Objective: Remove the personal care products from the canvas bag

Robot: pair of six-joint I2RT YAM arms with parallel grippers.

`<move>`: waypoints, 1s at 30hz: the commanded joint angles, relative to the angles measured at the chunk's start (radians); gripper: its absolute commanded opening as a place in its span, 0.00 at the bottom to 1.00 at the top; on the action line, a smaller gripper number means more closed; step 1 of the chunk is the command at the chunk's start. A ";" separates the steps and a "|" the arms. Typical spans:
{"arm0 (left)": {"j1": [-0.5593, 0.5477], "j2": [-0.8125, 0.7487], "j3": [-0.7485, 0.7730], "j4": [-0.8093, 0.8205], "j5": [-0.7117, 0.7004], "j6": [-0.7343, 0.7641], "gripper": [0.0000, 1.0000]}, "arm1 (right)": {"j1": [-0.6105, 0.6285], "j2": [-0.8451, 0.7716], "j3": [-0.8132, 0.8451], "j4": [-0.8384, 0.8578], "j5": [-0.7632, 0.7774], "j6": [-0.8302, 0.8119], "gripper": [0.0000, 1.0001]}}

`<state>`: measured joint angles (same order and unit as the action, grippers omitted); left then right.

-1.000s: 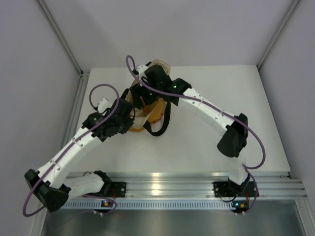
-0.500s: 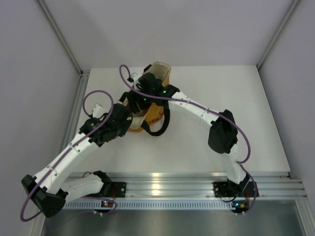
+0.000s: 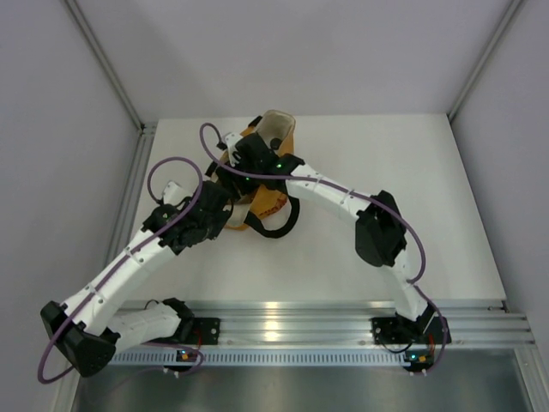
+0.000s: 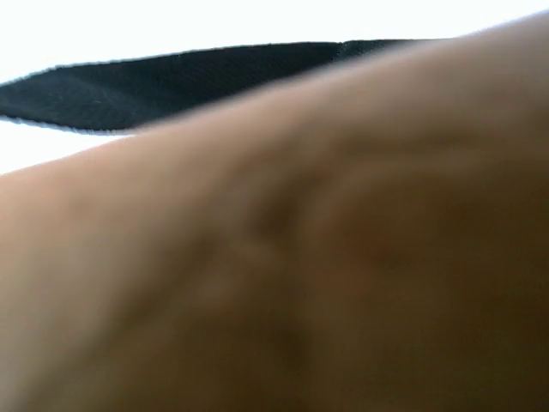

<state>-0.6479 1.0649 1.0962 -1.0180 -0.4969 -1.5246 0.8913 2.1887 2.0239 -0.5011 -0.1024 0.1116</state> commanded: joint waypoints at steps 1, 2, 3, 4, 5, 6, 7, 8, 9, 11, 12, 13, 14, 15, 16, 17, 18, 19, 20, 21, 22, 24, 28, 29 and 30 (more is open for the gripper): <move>0.004 -0.014 0.008 -0.010 -0.046 0.001 0.00 | 0.032 0.062 -0.004 0.001 0.044 -0.036 0.69; 0.005 -0.023 0.008 -0.010 -0.049 -0.005 0.00 | 0.035 0.065 -0.007 0.001 0.046 -0.039 0.69; 0.004 -0.025 0.008 -0.010 -0.051 -0.005 0.00 | 0.035 0.072 -0.008 0.001 0.047 -0.043 0.69; 0.004 -0.029 0.010 -0.005 -0.052 -0.002 0.00 | 0.035 0.075 -0.008 0.001 0.049 -0.041 0.69; 0.005 -0.029 0.016 0.001 -0.054 0.010 0.00 | 0.037 0.080 -0.008 0.001 0.052 -0.044 0.69; 0.005 -0.031 0.019 0.001 -0.055 0.014 0.00 | 0.038 0.086 -0.008 0.001 0.055 -0.052 0.69; 0.004 -0.029 0.024 0.001 -0.055 0.018 0.00 | 0.040 0.088 -0.008 -0.004 0.069 -0.055 0.70; 0.005 -0.029 0.033 0.002 -0.055 0.029 0.00 | 0.047 0.089 -0.007 -0.007 0.076 -0.064 0.72; 0.005 -0.028 0.037 0.001 -0.055 0.037 0.00 | 0.052 0.088 -0.007 -0.007 0.092 -0.075 0.75; 0.005 -0.026 0.047 0.001 -0.057 0.052 0.00 | 0.060 0.079 -0.011 -0.011 0.098 -0.089 0.80; 0.004 -0.026 0.053 0.001 -0.058 0.057 0.00 | 0.064 0.069 -0.011 -0.010 0.098 -0.102 0.84; 0.005 -0.026 0.054 0.001 -0.058 0.060 0.00 | 0.067 0.068 -0.010 -0.010 0.127 -0.115 0.85; 0.005 -0.026 0.054 0.001 -0.060 0.064 0.00 | 0.075 0.066 -0.002 -0.010 0.133 -0.147 0.86; 0.004 -0.026 0.054 0.001 -0.060 0.064 0.00 | 0.075 0.066 0.002 -0.010 0.138 -0.164 0.87; 0.005 -0.025 0.054 0.001 -0.058 0.066 0.00 | 0.075 0.066 0.007 -0.011 0.136 -0.171 0.87; 0.004 -0.026 0.054 0.004 -0.058 0.073 0.00 | 0.077 0.063 0.013 -0.008 0.133 -0.177 0.88; 0.005 -0.026 0.054 0.006 -0.057 0.075 0.00 | 0.077 0.065 0.021 -0.010 0.130 -0.196 0.88; 0.005 -0.026 0.053 0.004 -0.055 0.076 0.00 | 0.077 0.063 0.024 -0.008 0.132 -0.204 0.88; 0.004 -0.026 0.053 0.004 -0.057 0.080 0.00 | 0.077 0.065 0.030 -0.008 0.135 -0.207 0.88; 0.005 -0.028 0.053 0.004 -0.054 0.080 0.00 | 0.075 0.068 0.030 -0.008 0.139 -0.208 0.88; 0.005 -0.029 0.053 0.006 -0.055 0.081 0.00 | 0.075 0.071 0.030 -0.008 0.132 -0.210 0.89; 0.004 -0.034 0.053 0.004 -0.055 0.083 0.00 | 0.071 0.083 0.022 -0.010 0.127 -0.199 0.88; 0.005 -0.042 0.050 0.004 -0.052 0.086 0.00 | 0.066 0.120 0.001 -0.011 0.070 -0.178 0.88; 0.005 -0.043 0.048 0.004 -0.051 0.084 0.00 | 0.066 0.126 -0.007 -0.011 0.064 -0.171 0.87; 0.005 -0.045 0.048 0.004 -0.052 0.084 0.00 | 0.066 0.134 -0.010 -0.010 0.061 -0.158 0.85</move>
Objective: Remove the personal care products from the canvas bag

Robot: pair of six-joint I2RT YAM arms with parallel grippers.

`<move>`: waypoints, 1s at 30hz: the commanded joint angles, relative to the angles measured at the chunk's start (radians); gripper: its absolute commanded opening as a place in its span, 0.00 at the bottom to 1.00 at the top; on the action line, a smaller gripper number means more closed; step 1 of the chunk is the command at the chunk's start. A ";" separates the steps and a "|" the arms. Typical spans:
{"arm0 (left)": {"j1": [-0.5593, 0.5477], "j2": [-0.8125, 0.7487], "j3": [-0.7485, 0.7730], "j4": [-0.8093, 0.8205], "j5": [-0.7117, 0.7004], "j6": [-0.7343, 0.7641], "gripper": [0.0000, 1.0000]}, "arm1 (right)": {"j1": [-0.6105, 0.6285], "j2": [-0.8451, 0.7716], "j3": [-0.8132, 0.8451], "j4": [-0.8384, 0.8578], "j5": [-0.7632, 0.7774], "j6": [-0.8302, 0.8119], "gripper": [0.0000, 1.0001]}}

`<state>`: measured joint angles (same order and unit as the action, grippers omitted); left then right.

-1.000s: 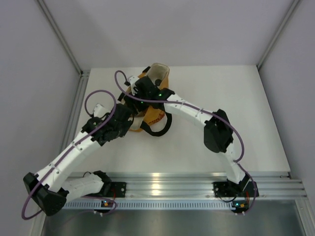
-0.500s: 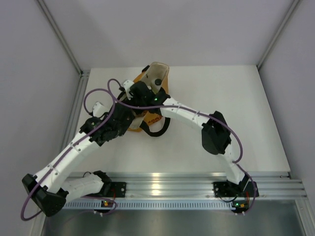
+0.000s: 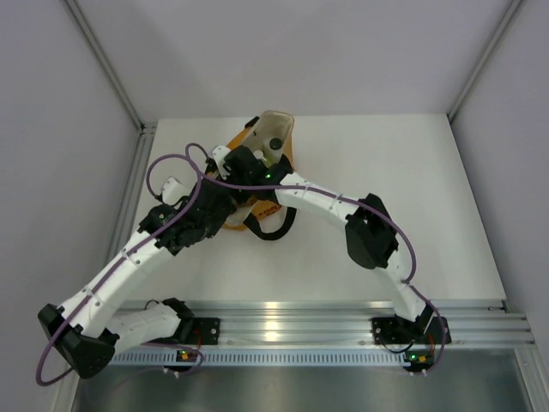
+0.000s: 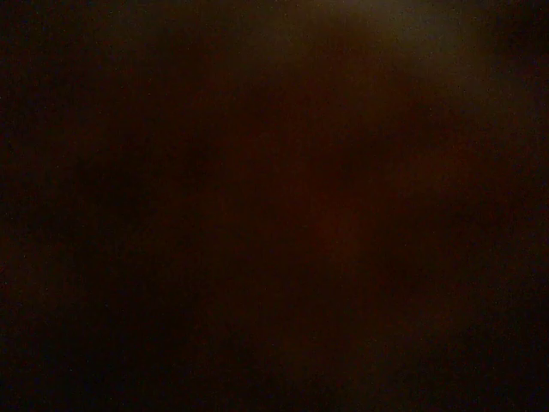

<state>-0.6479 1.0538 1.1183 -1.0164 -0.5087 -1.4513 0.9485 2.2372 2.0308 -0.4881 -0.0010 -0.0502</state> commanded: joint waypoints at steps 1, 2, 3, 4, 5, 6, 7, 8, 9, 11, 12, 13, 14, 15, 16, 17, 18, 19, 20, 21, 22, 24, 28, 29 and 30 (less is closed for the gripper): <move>0.005 -0.034 0.026 0.004 -0.037 0.011 0.00 | 0.009 0.087 -0.021 -0.021 -0.044 0.010 0.84; 0.005 -0.034 0.026 0.002 -0.037 0.012 0.00 | 0.009 0.090 -0.024 -0.021 -0.044 0.021 0.83; 0.005 -0.034 0.026 0.002 -0.036 0.012 0.00 | 0.009 0.090 -0.026 -0.021 -0.045 0.026 0.79; 0.004 -0.034 0.025 0.002 -0.034 0.012 0.00 | 0.007 0.091 -0.023 -0.020 -0.044 0.030 0.77; 0.005 -0.032 0.025 0.002 -0.030 0.011 0.00 | 0.007 0.091 -0.015 -0.017 -0.044 0.033 0.74; 0.005 -0.032 0.025 0.002 -0.030 0.012 0.00 | 0.004 0.091 -0.012 -0.012 -0.040 0.041 0.69; 0.005 -0.031 0.025 0.004 -0.027 0.012 0.00 | 0.003 0.088 -0.011 -0.007 -0.040 0.042 0.66; 0.005 -0.034 0.025 0.004 -0.027 0.015 0.00 | -0.002 0.081 -0.009 0.005 -0.037 0.050 0.61; 0.005 -0.037 0.023 0.002 -0.025 0.016 0.00 | -0.002 0.076 -0.009 0.012 -0.033 0.077 0.53; 0.005 -0.043 0.017 0.002 -0.028 0.019 0.00 | -0.005 0.058 -0.009 0.025 -0.024 0.090 0.44; 0.004 -0.044 0.017 0.002 -0.028 0.017 0.00 | -0.005 0.052 -0.011 0.035 -0.022 0.093 0.32; 0.005 -0.051 0.012 0.002 -0.030 0.020 0.00 | -0.005 0.044 -0.009 0.043 -0.024 0.095 0.23; 0.005 -0.052 0.009 0.001 -0.031 0.020 0.00 | -0.005 0.030 -0.011 0.046 -0.024 0.098 0.14; 0.005 -0.054 0.008 0.001 -0.033 0.019 0.00 | -0.005 0.024 -0.011 0.052 -0.022 0.101 0.00; 0.005 -0.060 0.005 0.002 -0.033 0.019 0.00 | -0.005 0.016 -0.015 0.059 -0.014 0.105 0.00; 0.004 -0.061 0.003 0.002 -0.034 0.017 0.00 | -0.004 0.001 -0.018 0.063 -0.011 0.108 0.00; 0.005 -0.061 0.003 0.002 -0.034 0.016 0.00 | -0.005 -0.010 -0.020 0.068 -0.008 0.110 0.00; 0.005 -0.061 0.005 0.001 -0.036 0.017 0.00 | -0.004 -0.017 -0.023 0.074 -0.004 0.115 0.00; 0.005 -0.061 0.005 0.002 -0.037 0.017 0.00 | -0.005 -0.039 -0.026 0.077 -0.004 0.119 0.00; 0.004 -0.061 0.005 0.002 -0.040 0.019 0.00 | -0.005 -0.051 -0.026 0.079 -0.005 0.121 0.00; 0.004 -0.061 0.005 0.002 -0.042 0.019 0.00 | -0.004 -0.062 -0.027 0.082 0.024 0.124 0.00; 0.005 -0.058 0.005 0.001 -0.042 0.019 0.00 | -0.005 -0.096 -0.027 0.086 0.033 0.128 0.00; 0.005 -0.046 0.006 0.001 -0.044 0.011 0.00 | -0.005 -0.142 -0.026 0.086 0.048 0.139 0.00; 0.004 -0.044 0.005 0.002 -0.044 0.009 0.00 | -0.005 -0.155 -0.027 0.086 0.050 0.141 0.00; 0.005 -0.043 0.006 0.002 -0.045 0.009 0.00 | -0.005 -0.163 -0.029 0.086 0.055 0.142 0.00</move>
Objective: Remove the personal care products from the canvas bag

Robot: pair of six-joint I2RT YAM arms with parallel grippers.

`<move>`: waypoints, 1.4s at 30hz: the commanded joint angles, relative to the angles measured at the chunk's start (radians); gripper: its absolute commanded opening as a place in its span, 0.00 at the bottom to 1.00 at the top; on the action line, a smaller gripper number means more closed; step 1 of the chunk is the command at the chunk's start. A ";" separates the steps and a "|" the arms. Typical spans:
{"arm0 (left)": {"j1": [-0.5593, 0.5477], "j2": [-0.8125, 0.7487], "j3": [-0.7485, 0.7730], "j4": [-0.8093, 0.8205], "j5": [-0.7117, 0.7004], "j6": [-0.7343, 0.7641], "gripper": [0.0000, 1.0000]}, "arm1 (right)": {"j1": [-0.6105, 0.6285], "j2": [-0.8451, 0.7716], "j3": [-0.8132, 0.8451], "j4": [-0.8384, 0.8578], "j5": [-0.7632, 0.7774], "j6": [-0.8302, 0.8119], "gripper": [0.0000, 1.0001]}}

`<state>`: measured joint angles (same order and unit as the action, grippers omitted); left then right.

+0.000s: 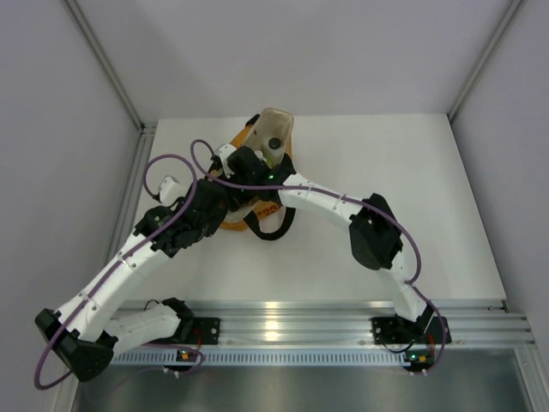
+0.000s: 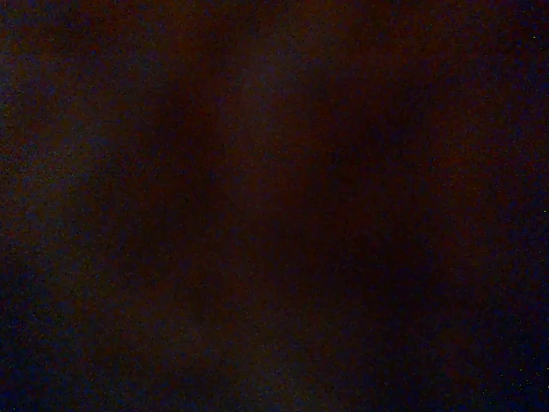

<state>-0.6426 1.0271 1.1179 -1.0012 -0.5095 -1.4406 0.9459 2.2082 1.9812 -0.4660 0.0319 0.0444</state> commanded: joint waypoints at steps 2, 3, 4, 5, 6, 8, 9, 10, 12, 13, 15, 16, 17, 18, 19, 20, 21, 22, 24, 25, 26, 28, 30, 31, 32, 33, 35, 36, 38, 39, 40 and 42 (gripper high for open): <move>-0.002 -0.010 0.008 -0.013 -0.044 -0.003 0.00 | -0.002 -0.148 0.019 0.066 0.028 0.051 0.00; -0.002 -0.007 0.010 -0.013 -0.044 -0.003 0.00 | -0.002 -0.153 0.019 0.066 0.029 0.049 0.00; 0.000 -0.001 0.011 -0.013 -0.043 -0.003 0.00 | -0.002 -0.157 0.016 0.064 0.033 0.051 0.00; 0.000 -0.001 0.013 -0.013 -0.044 -0.003 0.00 | -0.002 -0.166 0.016 0.064 0.033 0.049 0.00; 0.000 0.002 0.013 -0.011 -0.043 -0.003 0.00 | -0.002 -0.171 0.018 0.064 0.037 0.049 0.00; 0.000 0.007 0.014 -0.013 -0.043 -0.003 0.00 | -0.002 -0.188 0.010 0.064 0.039 0.052 0.00; -0.002 0.008 0.014 -0.013 -0.043 -0.003 0.00 | -0.002 -0.197 0.007 0.064 0.039 0.054 0.00; 0.000 0.011 0.017 -0.013 -0.043 -0.001 0.00 | -0.001 -0.203 0.001 0.064 0.040 0.057 0.00; -0.002 0.013 0.019 -0.013 -0.041 0.000 0.00 | -0.002 -0.225 -0.004 0.063 0.040 0.061 0.00; 0.000 0.017 0.020 -0.013 -0.041 0.003 0.00 | -0.002 -0.232 -0.010 0.063 0.040 0.064 0.00; 0.000 0.022 0.026 -0.013 -0.040 0.006 0.00 | -0.002 -0.252 -0.012 0.056 0.040 0.069 0.00; 0.000 0.025 0.026 -0.013 -0.040 0.009 0.00 | -0.002 -0.258 -0.010 0.053 0.040 0.069 0.00; -0.002 0.027 0.026 -0.013 -0.040 0.009 0.00 | -0.002 -0.272 -0.009 0.043 0.040 0.069 0.00; 0.000 0.028 0.028 -0.013 -0.040 0.011 0.00 | -0.002 -0.280 -0.008 0.038 0.040 0.071 0.00; -0.002 0.027 0.028 -0.013 -0.040 0.011 0.00 | -0.002 -0.289 -0.008 0.035 0.045 0.071 0.00; 0.000 0.028 0.029 -0.013 -0.040 0.011 0.00 | -0.002 -0.304 -0.007 0.026 0.048 0.069 0.00; -0.002 0.028 0.031 -0.013 -0.040 0.009 0.00 | -0.001 -0.314 -0.008 0.021 0.051 0.071 0.00; 0.000 0.033 0.033 -0.013 -0.038 0.014 0.00 | -0.002 -0.323 -0.005 0.017 0.053 0.069 0.00; -0.002 0.036 0.034 -0.013 -0.035 0.016 0.00 | -0.002 -0.346 0.001 0.000 0.056 0.061 0.00; 0.000 0.037 0.034 -0.013 -0.034 0.017 0.00 | -0.002 -0.352 0.011 -0.009 0.062 0.057 0.00; -0.002 0.037 0.034 -0.013 -0.034 0.019 0.00 | -0.002 -0.363 0.021 -0.020 0.063 0.054 0.00; 0.000 0.037 0.034 -0.013 -0.034 0.019 0.00 | -0.001 -0.383 0.039 -0.046 0.068 0.049 0.00; -0.002 0.039 0.034 -0.013 -0.034 0.020 0.00 | -0.001 -0.395 0.051 -0.060 0.071 0.048 0.00; 0.000 0.041 0.036 -0.013 -0.034 0.020 0.00 | -0.002 -0.403 0.067 -0.075 0.077 0.045 0.00; 0.000 0.042 0.036 -0.013 -0.034 0.022 0.00 | -0.001 -0.415 0.076 -0.083 0.082 0.041 0.00; 0.000 0.044 0.037 -0.013 -0.032 0.023 0.00 | -0.001 -0.420 0.102 -0.092 0.088 0.041 0.00; 0.000 0.045 0.039 -0.013 -0.030 0.025 0.00 | -0.001 -0.430 0.132 -0.128 0.097 0.040 0.00; 0.000 0.047 0.039 -0.013 -0.029 0.025 0.00 | -0.001 -0.436 0.146 -0.138 0.105 0.040 0.00; 0.000 0.047 0.039 -0.013 -0.034 0.025 0.00 | -0.002 -0.452 0.189 -0.167 0.117 0.037 0.00; 0.000 0.045 0.039 -0.013 -0.034 0.026 0.00 | -0.002 -0.462 0.199 -0.174 0.123 0.037 0.00; 0.000 0.048 0.037 -0.013 -0.035 0.026 0.00 | -0.002 -0.479 0.218 -0.178 0.132 0.037 0.00; 0.000 0.051 0.037 -0.013 -0.035 0.028 0.00 | -0.002 -0.496 0.252 -0.198 0.155 0.037 0.00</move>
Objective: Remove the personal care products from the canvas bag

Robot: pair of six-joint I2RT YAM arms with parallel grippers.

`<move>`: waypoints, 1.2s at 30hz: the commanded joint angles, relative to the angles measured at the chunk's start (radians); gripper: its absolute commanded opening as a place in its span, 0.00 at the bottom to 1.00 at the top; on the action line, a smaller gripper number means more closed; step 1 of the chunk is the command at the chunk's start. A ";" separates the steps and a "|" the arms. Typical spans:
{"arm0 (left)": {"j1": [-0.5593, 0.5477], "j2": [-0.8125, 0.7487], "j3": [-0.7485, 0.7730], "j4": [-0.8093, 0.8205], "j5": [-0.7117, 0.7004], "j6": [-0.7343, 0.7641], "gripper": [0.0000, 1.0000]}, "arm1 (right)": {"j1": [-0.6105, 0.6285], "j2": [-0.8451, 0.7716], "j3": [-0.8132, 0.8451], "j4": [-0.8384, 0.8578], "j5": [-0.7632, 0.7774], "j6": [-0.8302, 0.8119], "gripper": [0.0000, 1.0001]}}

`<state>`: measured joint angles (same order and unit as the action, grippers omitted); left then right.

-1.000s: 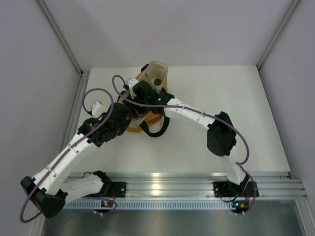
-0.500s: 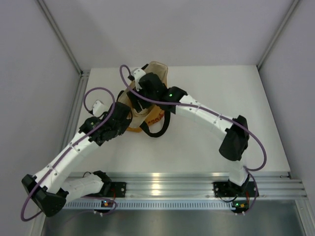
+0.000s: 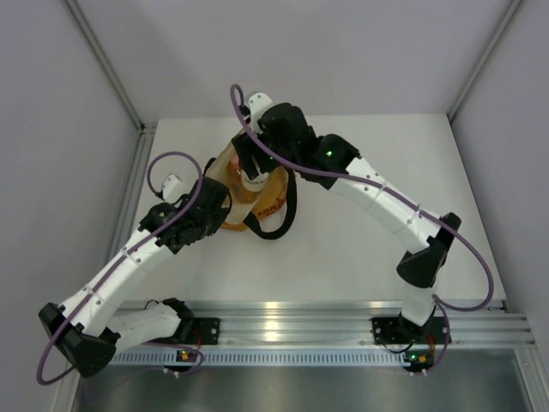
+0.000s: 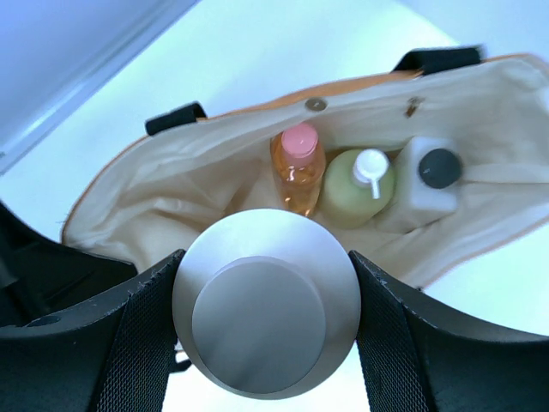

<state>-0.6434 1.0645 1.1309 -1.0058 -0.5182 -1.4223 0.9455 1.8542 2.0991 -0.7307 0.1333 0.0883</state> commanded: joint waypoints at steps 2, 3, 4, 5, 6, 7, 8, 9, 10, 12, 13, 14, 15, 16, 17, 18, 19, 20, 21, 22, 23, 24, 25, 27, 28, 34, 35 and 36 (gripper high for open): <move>-0.001 0.015 0.024 -0.010 -0.022 0.010 0.00 | -0.002 -0.174 0.153 0.054 0.077 -0.012 0.00; 0.001 0.018 0.024 -0.010 -0.020 0.010 0.00 | -0.004 -0.188 0.160 0.054 0.100 -0.012 0.00; 0.001 0.020 0.023 -0.010 -0.019 0.011 0.00 | -0.008 -0.216 0.164 0.054 0.110 -0.010 0.00; 0.001 0.022 0.024 -0.010 -0.016 0.011 0.00 | -0.013 -0.233 0.164 0.054 0.123 -0.013 0.00; -0.001 0.025 0.024 -0.008 -0.013 0.014 0.00 | -0.017 -0.248 0.164 0.050 0.152 -0.013 0.00; 0.001 0.026 0.024 -0.010 -0.013 0.016 0.00 | -0.037 -0.260 0.162 0.044 0.161 -0.015 0.00; 0.001 0.028 0.024 -0.010 -0.008 0.017 0.00 | -0.050 -0.288 0.159 0.034 0.175 -0.015 0.00; 0.001 0.028 0.026 -0.008 -0.006 0.022 0.00 | -0.065 -0.302 0.139 0.019 0.190 -0.015 0.00; 0.001 0.028 0.029 -0.008 -0.005 0.023 0.00 | -0.101 -0.334 0.119 0.017 0.190 -0.013 0.00; 0.001 0.026 0.036 -0.010 -0.002 0.037 0.00 | -0.141 -0.368 0.040 0.019 0.190 -0.007 0.00; 0.001 0.026 0.041 -0.010 0.000 0.045 0.00 | -0.184 -0.398 0.012 0.020 0.187 0.001 0.00; 0.001 0.025 0.049 -0.010 0.000 0.051 0.00 | -0.207 -0.411 -0.017 0.020 0.181 0.002 0.00; 0.001 0.020 0.052 -0.010 0.001 0.062 0.00 | -0.246 -0.424 -0.069 0.022 0.181 0.005 0.00; 0.001 0.017 0.056 -0.010 0.003 0.068 0.00 | -0.264 -0.447 -0.094 0.033 0.172 0.005 0.00; 0.001 0.015 0.064 -0.008 0.004 0.072 0.00 | -0.280 -0.461 -0.123 0.048 0.163 0.004 0.00; 0.001 0.014 0.069 -0.010 0.006 0.083 0.00 | -0.303 -0.478 -0.198 0.069 0.160 -0.001 0.00; -0.001 0.014 0.075 -0.008 0.006 0.092 0.00 | -0.316 -0.509 -0.232 0.118 0.155 0.001 0.00; -0.001 0.017 0.085 -0.008 0.009 0.108 0.00 | -0.330 -0.521 -0.269 0.141 0.147 0.001 0.00; 0.001 0.020 0.092 -0.008 0.012 0.115 0.00 | -0.352 -0.532 -0.333 0.163 0.146 0.002 0.00; 0.001 0.025 0.098 -0.008 0.020 0.128 0.00 | -0.361 -0.555 -0.364 0.181 0.150 0.001 0.00; 0.001 0.032 0.107 -0.010 0.024 0.152 0.00 | -0.372 -0.564 -0.399 0.229 0.149 0.001 0.00; -0.001 0.037 0.121 -0.008 0.030 0.164 0.00 | -0.395 -0.576 -0.477 0.255 0.147 0.002 0.00; -0.001 0.040 0.128 -0.008 0.043 0.175 0.00 | -0.404 -0.602 -0.519 0.286 0.141 0.001 0.00; 0.001 0.051 0.147 -0.008 0.053 0.201 0.00 | -0.427 -0.634 -0.675 0.414 0.121 -0.008 0.00; 0.001 0.054 0.153 -0.008 0.066 0.210 0.00 | -0.433 -0.663 -0.726 0.462 0.118 -0.009 0.00; 0.001 0.094 0.196 -0.008 0.118 0.272 0.00 | -0.479 -0.682 -1.005 0.704 0.082 0.013 0.00; 0.001 0.100 0.198 -0.007 0.130 0.281 0.00 | -0.485 -0.684 -1.078 0.746 0.056 0.016 0.00; 0.001 0.101 0.199 -0.008 0.135 0.283 0.00 | -0.493 -0.685 -1.115 0.833 0.052 0.024 0.00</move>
<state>-0.6426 1.1576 1.2842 -1.0233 -0.4320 -1.1873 0.4786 1.2465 1.0332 -0.3229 0.2237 0.0887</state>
